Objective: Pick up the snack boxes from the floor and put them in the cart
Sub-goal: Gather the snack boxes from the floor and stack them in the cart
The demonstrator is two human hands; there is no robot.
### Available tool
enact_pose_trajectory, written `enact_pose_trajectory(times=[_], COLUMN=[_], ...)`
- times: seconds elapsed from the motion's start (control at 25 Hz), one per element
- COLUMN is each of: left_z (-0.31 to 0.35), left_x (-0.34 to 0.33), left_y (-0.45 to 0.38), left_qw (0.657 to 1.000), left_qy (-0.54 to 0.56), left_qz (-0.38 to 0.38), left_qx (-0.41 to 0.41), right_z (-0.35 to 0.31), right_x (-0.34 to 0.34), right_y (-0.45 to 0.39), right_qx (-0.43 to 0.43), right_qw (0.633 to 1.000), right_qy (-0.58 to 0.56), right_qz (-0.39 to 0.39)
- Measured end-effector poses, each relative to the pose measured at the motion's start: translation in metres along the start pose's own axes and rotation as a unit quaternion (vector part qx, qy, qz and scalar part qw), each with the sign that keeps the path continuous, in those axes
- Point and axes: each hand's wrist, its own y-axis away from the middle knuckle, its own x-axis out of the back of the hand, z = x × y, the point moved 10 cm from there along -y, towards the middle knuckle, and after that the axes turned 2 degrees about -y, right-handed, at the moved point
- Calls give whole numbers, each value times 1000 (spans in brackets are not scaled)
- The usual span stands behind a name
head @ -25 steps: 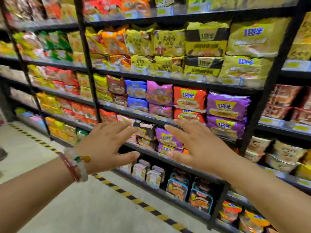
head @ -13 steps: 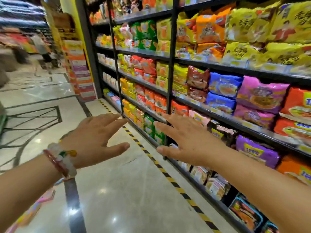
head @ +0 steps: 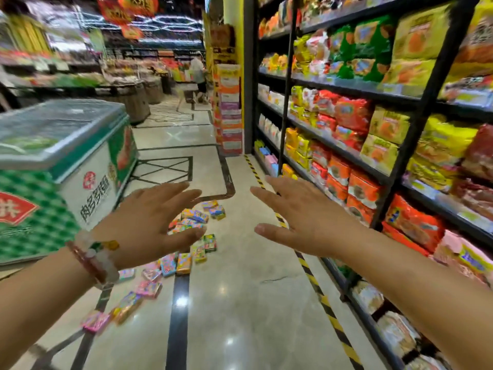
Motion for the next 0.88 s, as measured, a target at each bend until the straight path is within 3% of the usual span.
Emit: enact_pose_trajectory(times=[0.12, 0.44, 0.88], left_z=[-37, -167, -379], left_x=[-11, -88, -194], left_y=[-30, -90, -230], left_qw=[999, 992, 992], left_qy=[-5, 3, -5], left_qz=[14, -65, -99], left_qx=[31, 108, 72], right_z=[15, 16, 34], right_x=[-11, -62, -140], right_y=[-63, -225, -469], right_qx=[27, 68, 16], right_qw=[1000, 997, 997], right_qy=[-14, -27, -67], right_qz=[0, -25, -35])
